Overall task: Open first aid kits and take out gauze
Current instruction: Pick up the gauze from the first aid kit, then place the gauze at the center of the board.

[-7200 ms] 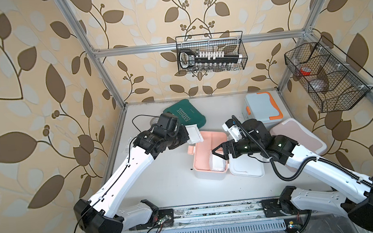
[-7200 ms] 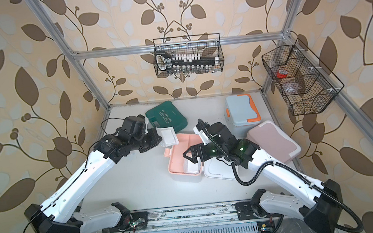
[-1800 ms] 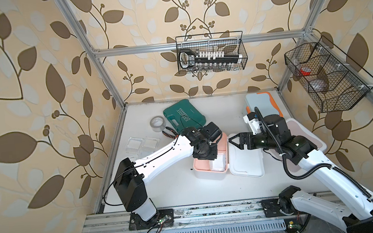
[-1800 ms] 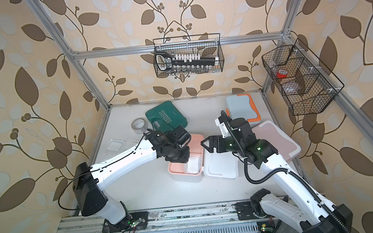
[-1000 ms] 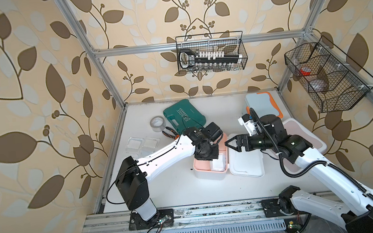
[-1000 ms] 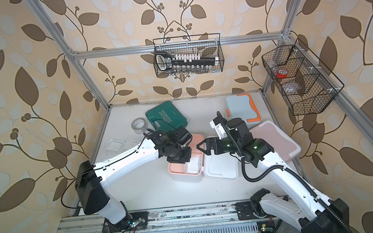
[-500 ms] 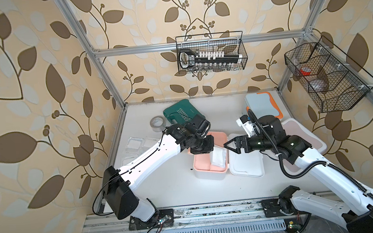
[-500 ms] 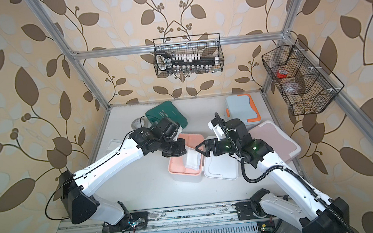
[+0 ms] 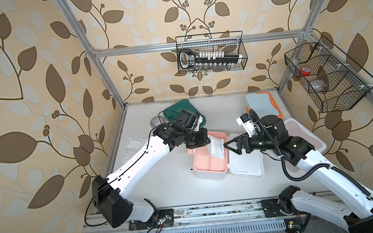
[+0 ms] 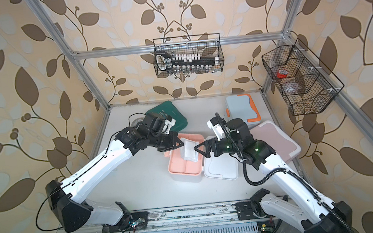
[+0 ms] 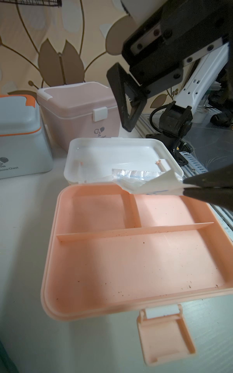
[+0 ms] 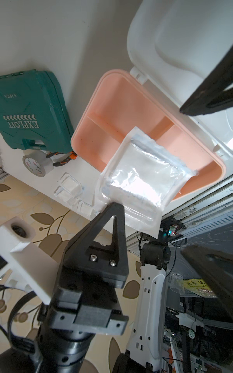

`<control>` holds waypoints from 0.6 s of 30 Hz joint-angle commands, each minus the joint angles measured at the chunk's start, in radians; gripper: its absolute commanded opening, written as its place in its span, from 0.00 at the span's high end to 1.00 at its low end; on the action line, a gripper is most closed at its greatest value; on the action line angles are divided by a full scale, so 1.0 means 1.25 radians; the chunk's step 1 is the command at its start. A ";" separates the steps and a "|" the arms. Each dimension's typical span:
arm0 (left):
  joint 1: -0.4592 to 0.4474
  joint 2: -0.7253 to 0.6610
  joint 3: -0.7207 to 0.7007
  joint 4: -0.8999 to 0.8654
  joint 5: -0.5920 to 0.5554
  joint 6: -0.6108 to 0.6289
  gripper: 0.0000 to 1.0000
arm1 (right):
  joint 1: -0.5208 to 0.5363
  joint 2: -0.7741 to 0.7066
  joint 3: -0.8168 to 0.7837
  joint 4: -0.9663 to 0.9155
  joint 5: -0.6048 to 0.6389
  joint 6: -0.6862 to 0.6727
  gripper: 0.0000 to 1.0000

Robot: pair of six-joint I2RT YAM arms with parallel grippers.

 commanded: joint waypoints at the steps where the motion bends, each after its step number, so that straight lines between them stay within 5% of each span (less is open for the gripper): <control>1: 0.040 -0.033 -0.018 0.028 0.019 -0.001 1.00 | 0.005 -0.012 -0.021 0.041 -0.027 -0.030 0.01; 18: 0.213 -0.117 -0.114 0.091 0.005 -0.008 1.00 | 0.090 0.105 0.015 0.138 -0.048 -0.038 0.00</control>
